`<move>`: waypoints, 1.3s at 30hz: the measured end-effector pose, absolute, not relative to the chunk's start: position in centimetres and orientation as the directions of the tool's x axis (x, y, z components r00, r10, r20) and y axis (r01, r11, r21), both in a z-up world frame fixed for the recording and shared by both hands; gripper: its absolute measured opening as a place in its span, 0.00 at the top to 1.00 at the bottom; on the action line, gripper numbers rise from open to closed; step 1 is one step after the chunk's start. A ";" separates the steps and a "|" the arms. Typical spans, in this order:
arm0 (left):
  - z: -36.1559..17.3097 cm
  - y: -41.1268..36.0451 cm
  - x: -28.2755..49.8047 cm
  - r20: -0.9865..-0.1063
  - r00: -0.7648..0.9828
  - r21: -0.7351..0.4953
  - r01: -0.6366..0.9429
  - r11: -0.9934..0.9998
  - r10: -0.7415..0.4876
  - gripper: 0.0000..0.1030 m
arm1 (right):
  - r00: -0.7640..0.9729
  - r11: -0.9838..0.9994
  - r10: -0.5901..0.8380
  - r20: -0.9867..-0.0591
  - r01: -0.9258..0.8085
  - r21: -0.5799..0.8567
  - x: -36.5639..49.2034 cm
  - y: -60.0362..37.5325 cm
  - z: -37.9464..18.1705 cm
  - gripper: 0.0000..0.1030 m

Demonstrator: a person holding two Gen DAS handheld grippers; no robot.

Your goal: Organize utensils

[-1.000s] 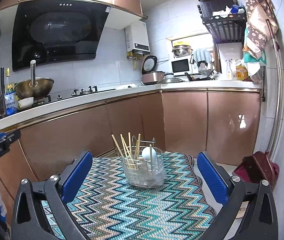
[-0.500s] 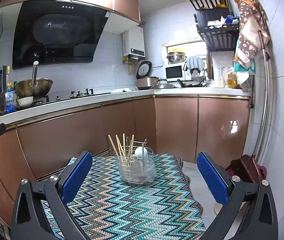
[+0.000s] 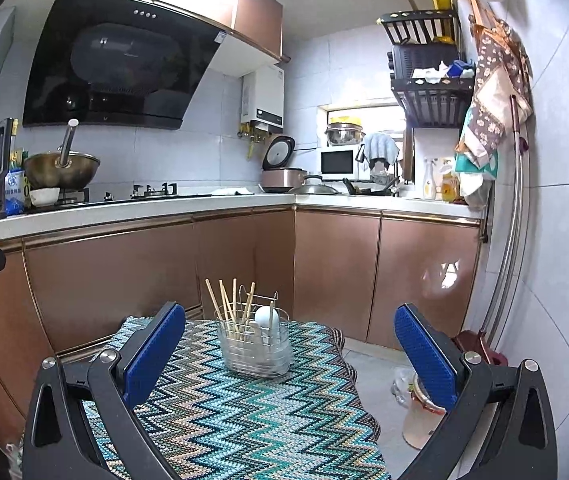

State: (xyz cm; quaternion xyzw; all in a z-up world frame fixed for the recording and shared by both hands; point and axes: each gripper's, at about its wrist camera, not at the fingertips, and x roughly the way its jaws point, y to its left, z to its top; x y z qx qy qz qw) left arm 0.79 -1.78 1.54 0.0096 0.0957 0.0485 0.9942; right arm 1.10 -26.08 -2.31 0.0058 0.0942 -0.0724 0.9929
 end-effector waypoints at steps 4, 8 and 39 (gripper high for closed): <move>1.3 -1.9 1.0 -0.199 0.978 0.017 -0.065 0.998 0.067 0.27 | 0.970 0.988 -0.156 -0.188 0.157 -0.009 1.0 -26.1 -2.3 0.00; 1.0 -2.2 1.3 -0.209 0.977 0.015 -0.043 0.999 0.045 0.27 | 0.967 0.985 -0.171 -0.188 0.171 -0.015 0.9 -26.3 -2.2 0.00; -0.5 -2.2 2.8 -0.248 0.967 0.029 -0.059 0.998 0.064 0.27 | 0.966 0.995 -0.095 -0.239 0.093 -0.021 3.2 -25.9 -3.2 0.00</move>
